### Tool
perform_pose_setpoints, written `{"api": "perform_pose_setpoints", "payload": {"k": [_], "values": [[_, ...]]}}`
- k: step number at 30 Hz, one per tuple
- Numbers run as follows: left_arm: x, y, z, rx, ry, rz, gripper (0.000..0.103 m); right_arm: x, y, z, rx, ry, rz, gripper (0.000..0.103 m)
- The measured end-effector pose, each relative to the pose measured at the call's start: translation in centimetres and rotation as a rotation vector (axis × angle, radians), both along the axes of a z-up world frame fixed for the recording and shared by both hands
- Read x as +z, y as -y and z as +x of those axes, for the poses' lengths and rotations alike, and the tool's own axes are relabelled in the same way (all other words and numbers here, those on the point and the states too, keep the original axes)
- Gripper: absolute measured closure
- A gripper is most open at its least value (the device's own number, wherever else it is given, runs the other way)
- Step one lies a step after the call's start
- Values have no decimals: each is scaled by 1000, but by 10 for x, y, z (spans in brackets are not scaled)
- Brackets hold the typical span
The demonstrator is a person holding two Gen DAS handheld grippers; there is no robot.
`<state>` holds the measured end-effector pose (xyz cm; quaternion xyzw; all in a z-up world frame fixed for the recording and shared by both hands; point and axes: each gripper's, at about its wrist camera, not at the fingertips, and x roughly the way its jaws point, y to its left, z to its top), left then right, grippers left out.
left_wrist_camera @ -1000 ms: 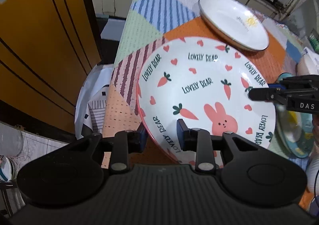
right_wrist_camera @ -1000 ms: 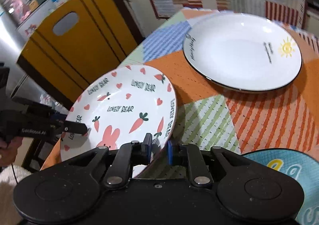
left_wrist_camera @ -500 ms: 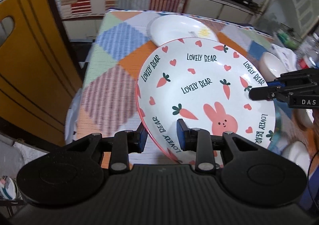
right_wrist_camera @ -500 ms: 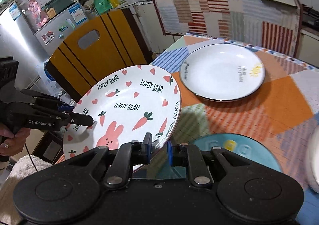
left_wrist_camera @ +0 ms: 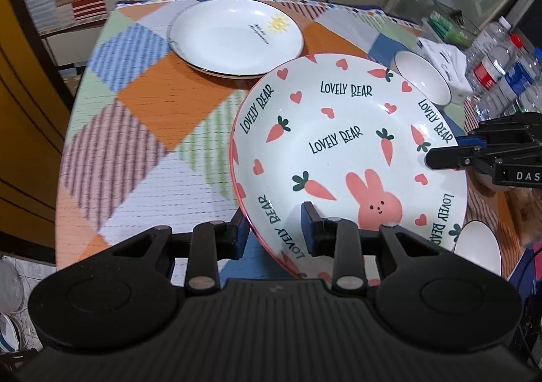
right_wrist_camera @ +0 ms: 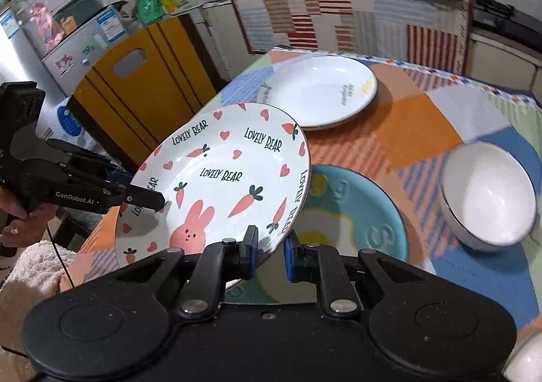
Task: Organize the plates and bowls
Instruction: 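Carry the bunny plate onto the blue egg plate with both grippers and release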
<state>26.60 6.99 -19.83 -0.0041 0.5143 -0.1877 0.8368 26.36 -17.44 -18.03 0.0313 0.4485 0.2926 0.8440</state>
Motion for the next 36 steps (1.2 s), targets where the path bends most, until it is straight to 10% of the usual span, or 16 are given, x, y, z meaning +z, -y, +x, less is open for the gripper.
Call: {"api": "perform_pose_setpoints", "payload": {"k": [36], "values": [[-57, 59, 41, -74, -182, 38, 71, -48, 36, 13, -219, -207, -123, 80]]}}
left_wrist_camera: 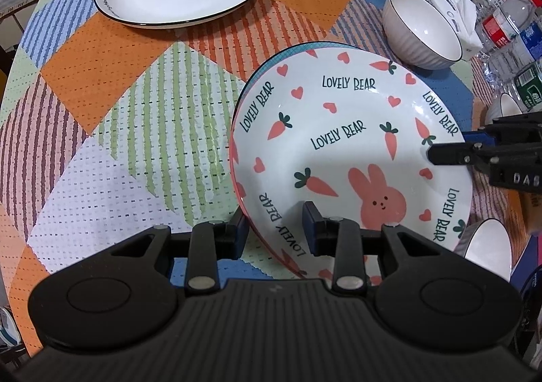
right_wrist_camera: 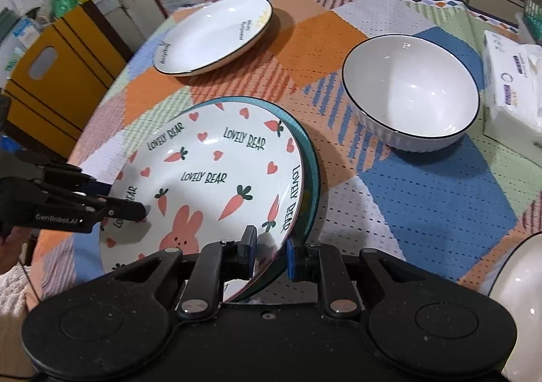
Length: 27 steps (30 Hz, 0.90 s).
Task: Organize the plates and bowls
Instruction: 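Carry the bunny plate onto the blue egg plate with both grippers and release, then move both grippers to the rim of the white sun plate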
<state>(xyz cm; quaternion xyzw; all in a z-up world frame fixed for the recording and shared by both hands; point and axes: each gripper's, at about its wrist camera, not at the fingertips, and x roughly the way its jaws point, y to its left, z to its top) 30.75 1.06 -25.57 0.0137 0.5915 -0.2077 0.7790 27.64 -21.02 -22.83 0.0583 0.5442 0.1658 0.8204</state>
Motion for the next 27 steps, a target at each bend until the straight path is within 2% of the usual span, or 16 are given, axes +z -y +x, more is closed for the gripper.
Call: {"api": "perform_pose_setpoints", "payload": {"k": [4, 7, 12, 17, 23, 27], "values": [[-1, -1, 0, -3, 7, 9, 71, 5, -23, -5, 52, 6, -139, 70], [-1, 2, -1, -13, 11, 18, 71, 6, -36, -8, 54, 9, -213, 67], [0, 8, -5, -34, 31, 47, 71, 2, -43, -9, 38, 29, -298, 66], [3, 5, -6, -32, 29, 34, 72, -4, -56, -15, 79, 68, -403, 68], [18, -3, -11, -24, 51, 10, 71, -5, -54, -20, 44, 92, -391, 69], [36, -8, -17, -39, 87, 4, 71, 11, -54, -27, 23, 140, -360, 69]]}}
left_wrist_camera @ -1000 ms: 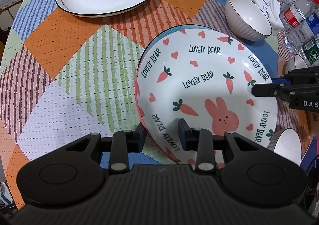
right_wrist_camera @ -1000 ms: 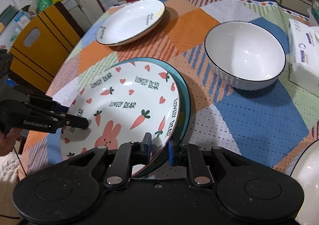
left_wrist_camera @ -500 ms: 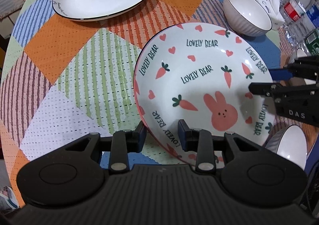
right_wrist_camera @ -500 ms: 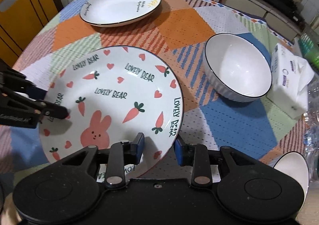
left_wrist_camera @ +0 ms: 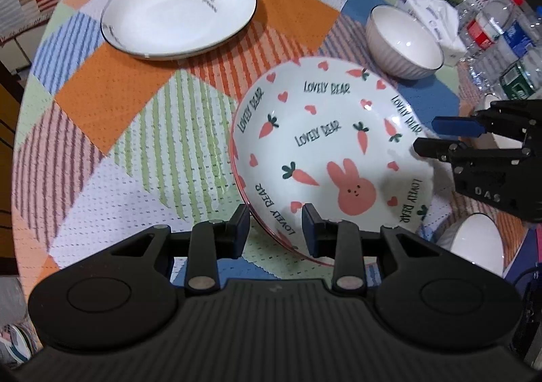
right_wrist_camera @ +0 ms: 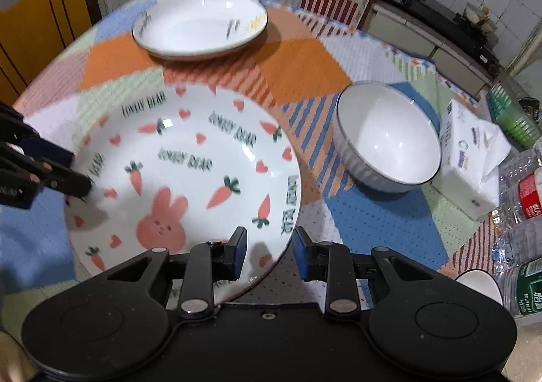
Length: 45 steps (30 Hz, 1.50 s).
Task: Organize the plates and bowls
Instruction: 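Move both grippers to the rim of the white sun plate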
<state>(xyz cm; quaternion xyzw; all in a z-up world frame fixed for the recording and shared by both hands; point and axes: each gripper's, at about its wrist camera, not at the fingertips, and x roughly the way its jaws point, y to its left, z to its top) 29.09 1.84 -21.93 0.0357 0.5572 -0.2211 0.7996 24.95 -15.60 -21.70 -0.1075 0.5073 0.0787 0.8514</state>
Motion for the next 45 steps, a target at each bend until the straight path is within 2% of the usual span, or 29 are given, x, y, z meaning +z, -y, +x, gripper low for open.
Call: {"api": "perform_pose_setpoints", "payload": {"k": [5, 12, 15, 18, 20, 21, 22, 25, 27, 30, 36, 40, 42, 45], "values": [[28, -10, -7, -17, 54, 4, 70, 34, -2, -9, 29, 70, 72, 68], [72, -39, -1, -15, 144, 16, 68, 78, -13, -17, 86, 142, 180, 54], [90, -51, 5, -31, 187, 34, 62, 93, -19, -13, 115, 159, 221, 47], [105, -60, 13, -60, 229, 59, 61, 108, -26, -3, 140, 171, 260, 41], [113, -66, 21, -66, 256, 55, 56, 116, -30, 7, 154, 176, 287, 40], [115, -71, 25, -64, 275, 48, 53, 119, -32, 12, 164, 177, 300, 36], [116, -75, 29, -53, 293, 43, 48, 121, -35, 19, 180, 181, 314, 27], [111, -88, 44, -21, 335, 26, 42, 111, -39, 43, 204, 217, 353, 21], [102, -95, 55, -2, 340, 21, 37, 97, -36, 63, 173, 246, 392, 20], [82, -104, 72, 45, 348, 23, 36, 73, -29, 90, 110, 282, 473, 20], [42, -111, 104, 100, 349, -6, 36, 24, -20, 136, -38, 184, 584, 21], [21, -109, 128, 135, 350, -14, 36, -3, -11, 163, -143, 93, 669, 25], [13, -105, 133, 169, 385, 35, 38, -13, -12, 173, -172, 72, 664, 25], [-1, -101, 140, 175, 372, 20, 38, -25, -20, 183, -184, 59, 573, 26]]}}
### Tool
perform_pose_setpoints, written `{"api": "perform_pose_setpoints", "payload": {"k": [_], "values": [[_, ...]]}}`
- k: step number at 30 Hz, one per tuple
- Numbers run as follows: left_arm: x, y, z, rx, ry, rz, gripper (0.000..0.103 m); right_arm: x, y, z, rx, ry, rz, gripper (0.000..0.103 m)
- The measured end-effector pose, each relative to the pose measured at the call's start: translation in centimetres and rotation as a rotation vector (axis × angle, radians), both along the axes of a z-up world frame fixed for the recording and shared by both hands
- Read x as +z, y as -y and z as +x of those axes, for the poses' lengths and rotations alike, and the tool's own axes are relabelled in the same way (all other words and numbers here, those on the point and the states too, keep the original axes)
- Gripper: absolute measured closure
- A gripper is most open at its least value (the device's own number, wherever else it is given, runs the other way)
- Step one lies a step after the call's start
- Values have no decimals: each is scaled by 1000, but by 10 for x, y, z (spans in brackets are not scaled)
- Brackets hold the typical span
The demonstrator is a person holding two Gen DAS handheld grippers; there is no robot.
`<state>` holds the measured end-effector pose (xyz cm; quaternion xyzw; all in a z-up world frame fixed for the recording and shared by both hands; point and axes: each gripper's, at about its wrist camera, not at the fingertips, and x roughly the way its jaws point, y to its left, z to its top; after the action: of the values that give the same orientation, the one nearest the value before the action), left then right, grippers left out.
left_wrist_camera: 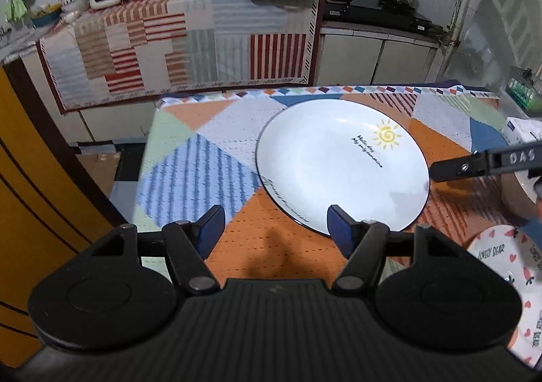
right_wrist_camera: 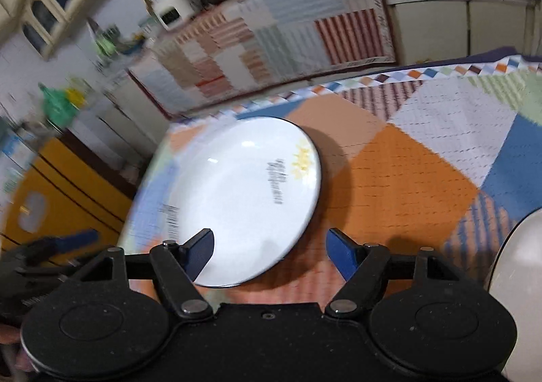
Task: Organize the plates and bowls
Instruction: 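Move both grippers to the rim of the white sun plate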
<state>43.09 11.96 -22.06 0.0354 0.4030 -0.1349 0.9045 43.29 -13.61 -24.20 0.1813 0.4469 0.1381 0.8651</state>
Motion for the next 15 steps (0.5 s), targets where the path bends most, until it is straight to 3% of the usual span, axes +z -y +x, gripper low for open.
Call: {"api": "perform_pose_setpoints", "payload": {"k": [4, 8, 10, 15], "values": [[-16, 5, 11, -3, -24, -8, 38, -15, -8, 3, 24, 10, -34, 30], [-28, 5, 27, 18, -52, -18, 38, -21, -4, 6, 18, -8, 3, 34], [-36, 7, 38, 49, -91, 26, 47, -25, -4, 10, 4, -17, 18, 39], [-42, -3, 55, 81, -155, -74, 65, -34, -2, 20, -39, -36, 52, 51]]}}
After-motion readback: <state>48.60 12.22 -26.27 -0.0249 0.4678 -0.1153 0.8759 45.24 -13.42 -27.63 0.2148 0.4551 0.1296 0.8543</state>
